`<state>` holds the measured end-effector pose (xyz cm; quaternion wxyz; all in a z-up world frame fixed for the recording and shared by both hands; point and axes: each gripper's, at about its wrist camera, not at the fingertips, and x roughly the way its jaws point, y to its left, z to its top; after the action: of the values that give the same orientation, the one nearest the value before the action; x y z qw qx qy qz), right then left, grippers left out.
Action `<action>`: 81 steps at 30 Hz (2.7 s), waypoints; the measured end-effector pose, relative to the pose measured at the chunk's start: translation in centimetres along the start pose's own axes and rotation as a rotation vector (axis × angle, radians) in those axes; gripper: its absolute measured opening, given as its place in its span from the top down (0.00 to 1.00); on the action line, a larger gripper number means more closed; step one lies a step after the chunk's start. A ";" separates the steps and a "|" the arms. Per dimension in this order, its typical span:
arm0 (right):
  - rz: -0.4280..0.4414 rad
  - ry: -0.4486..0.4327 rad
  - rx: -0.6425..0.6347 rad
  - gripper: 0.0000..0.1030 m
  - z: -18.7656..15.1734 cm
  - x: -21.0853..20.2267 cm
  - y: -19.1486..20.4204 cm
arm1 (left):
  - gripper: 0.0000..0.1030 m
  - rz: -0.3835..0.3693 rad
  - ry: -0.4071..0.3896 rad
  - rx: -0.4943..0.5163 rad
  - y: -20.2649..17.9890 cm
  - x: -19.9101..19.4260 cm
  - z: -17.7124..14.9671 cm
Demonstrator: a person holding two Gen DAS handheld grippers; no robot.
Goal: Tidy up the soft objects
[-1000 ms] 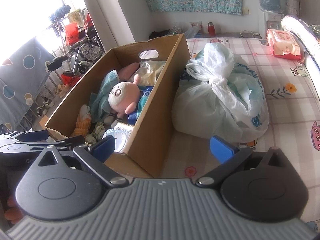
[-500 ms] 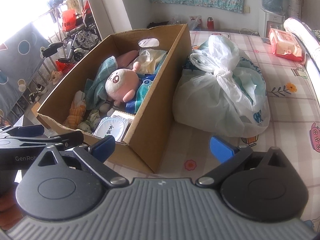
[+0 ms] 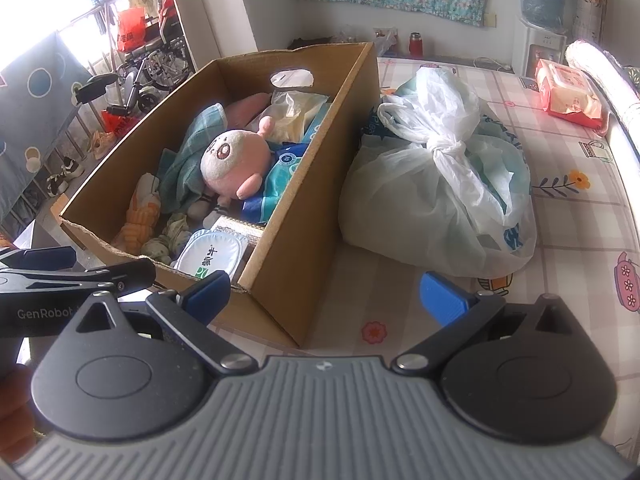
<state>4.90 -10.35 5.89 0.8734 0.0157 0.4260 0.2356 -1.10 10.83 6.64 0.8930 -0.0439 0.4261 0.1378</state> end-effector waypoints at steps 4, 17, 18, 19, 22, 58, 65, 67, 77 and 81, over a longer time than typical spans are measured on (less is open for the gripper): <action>0.002 0.006 0.000 0.01 0.0 0.1 0.1 | 0.00 0.007 0.003 -0.004 0.1 0.1 -0.1; -0.001 0.015 -0.005 0.01 0.0 0.4 0.3 | 0.01 0.010 0.006 -0.008 0.2 0.2 -0.2; -0.001 0.014 -0.005 0.01 0.0 0.4 0.3 | 0.01 0.010 0.007 -0.008 0.2 0.2 -0.2; 0.000 0.014 -0.005 0.01 0.0 0.4 0.3 | 0.01 0.010 0.007 -0.007 0.2 0.2 -0.2; -0.001 0.017 -0.005 0.01 0.0 0.4 0.3 | 0.01 0.010 0.008 -0.009 0.2 0.2 -0.3; -0.012 0.036 0.004 0.01 -0.8 0.0 0.3 | 0.02 -0.002 0.024 -0.011 -0.2 -0.1 -1.0; -0.006 0.043 0.007 0.01 -0.8 0.0 0.3 | 0.02 -0.002 0.024 -0.013 -0.2 -0.1 -1.0; -0.005 0.043 0.008 0.01 -0.8 0.1 0.3 | 0.02 -0.001 0.025 -0.012 -0.2 -0.1 -1.0; -0.002 0.049 0.010 0.01 -0.8 0.2 0.2 | 0.02 -0.001 0.029 -0.016 -0.1 0.0 -1.2; -0.001 0.050 0.011 0.01 -0.8 0.3 0.2 | 0.02 -0.001 0.030 -0.016 -0.1 0.0 -1.1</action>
<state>4.34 -10.16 5.21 0.8624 0.0141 0.4491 0.2331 -1.91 10.51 5.92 0.8863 -0.0533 0.4383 0.1398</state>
